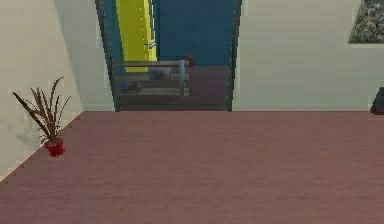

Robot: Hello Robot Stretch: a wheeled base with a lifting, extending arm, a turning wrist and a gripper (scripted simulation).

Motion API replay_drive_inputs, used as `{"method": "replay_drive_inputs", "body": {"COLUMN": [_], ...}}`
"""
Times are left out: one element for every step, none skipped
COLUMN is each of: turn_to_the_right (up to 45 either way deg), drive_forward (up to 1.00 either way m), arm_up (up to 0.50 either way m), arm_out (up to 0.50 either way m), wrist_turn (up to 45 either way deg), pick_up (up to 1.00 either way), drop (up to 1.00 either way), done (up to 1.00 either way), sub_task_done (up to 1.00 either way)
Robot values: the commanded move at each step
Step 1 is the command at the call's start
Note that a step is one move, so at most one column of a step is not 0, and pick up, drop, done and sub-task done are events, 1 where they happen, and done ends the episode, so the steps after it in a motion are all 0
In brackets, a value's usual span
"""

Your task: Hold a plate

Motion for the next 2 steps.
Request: {"method": "replay_drive_inputs", "body": {"turn_to_the_right": [0.0,0.0], "drive_forward": [0.0,0.0], "arm_up": [0.1,0.0], "arm_out": [0.0,0.0], "wrist_turn": [0.0,0.0], "pick_up": [0.0,0.0], "drop": [0.0,0.0], "done": [0.0,1.0], "sub_task_done": [0.0,0.0]}}
